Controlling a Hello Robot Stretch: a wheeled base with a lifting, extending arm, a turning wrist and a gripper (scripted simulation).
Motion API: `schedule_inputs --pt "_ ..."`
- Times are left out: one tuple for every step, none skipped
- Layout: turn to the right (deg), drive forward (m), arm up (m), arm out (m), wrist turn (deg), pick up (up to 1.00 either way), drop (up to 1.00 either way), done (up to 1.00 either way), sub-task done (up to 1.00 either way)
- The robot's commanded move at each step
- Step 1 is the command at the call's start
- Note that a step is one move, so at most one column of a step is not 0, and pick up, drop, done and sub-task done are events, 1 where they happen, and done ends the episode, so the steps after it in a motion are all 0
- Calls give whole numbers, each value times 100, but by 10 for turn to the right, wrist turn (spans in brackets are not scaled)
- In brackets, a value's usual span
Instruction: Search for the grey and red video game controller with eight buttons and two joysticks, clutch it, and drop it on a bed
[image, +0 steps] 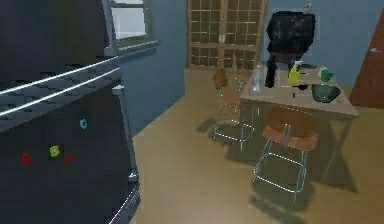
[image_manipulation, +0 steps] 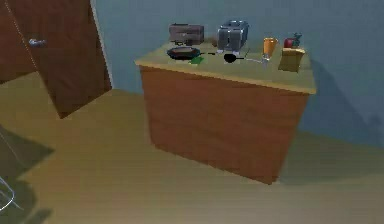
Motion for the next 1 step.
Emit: schedule_inputs --pt "0 100 0 0 0 0 0 0 0"
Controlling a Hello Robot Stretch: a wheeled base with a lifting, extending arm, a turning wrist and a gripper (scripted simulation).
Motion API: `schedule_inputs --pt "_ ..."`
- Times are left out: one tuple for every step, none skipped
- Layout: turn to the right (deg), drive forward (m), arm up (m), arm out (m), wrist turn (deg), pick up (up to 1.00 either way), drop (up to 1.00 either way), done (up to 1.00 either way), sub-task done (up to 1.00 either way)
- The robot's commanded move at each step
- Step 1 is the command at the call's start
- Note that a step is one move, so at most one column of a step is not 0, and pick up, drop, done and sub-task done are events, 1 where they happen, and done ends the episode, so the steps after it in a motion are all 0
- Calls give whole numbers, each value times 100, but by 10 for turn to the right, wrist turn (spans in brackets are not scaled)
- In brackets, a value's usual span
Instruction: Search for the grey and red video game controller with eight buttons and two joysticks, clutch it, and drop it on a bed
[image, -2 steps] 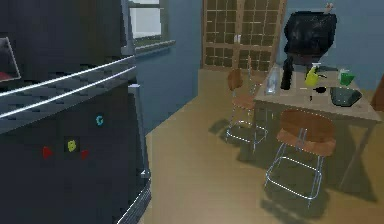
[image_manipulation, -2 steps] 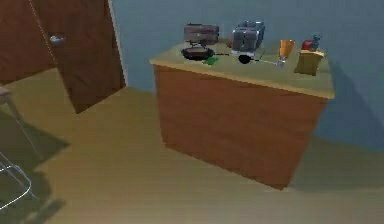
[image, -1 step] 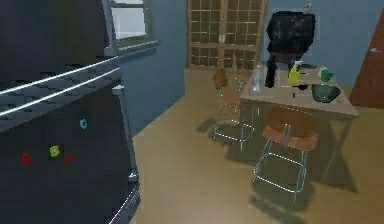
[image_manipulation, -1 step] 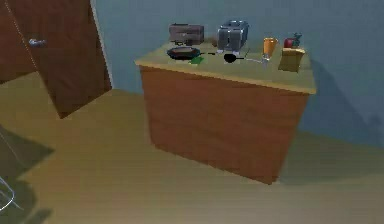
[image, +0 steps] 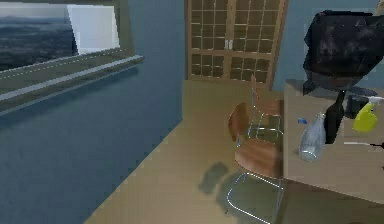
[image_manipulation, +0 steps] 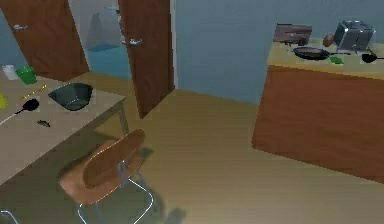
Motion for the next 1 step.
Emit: schedule_inputs --pt "0 15 0 0 0 0 0 0 0"
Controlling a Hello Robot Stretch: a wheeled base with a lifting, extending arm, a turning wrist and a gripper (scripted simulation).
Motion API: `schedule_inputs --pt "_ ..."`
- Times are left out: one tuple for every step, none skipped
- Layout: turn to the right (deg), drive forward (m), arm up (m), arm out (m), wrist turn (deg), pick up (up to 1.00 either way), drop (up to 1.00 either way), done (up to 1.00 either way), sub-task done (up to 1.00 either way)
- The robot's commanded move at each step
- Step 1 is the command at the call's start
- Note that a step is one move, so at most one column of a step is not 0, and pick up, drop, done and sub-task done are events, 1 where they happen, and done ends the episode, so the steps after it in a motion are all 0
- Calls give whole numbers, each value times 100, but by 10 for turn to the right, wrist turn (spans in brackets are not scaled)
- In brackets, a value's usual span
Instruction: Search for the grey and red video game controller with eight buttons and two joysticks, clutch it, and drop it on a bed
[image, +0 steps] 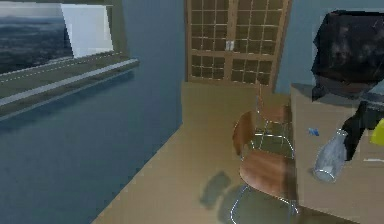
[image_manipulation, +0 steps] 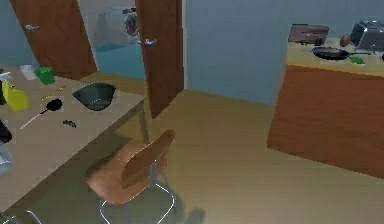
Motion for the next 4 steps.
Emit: schedule_inputs --pt "-60 0 0 0 0 0 0 0 0" --pt "0 85 0 0 0 0 0 0 0" --pt "240 0 0 0 0 0 0 0 0" --pt "0 100 0 0 0 0 0 0 0"
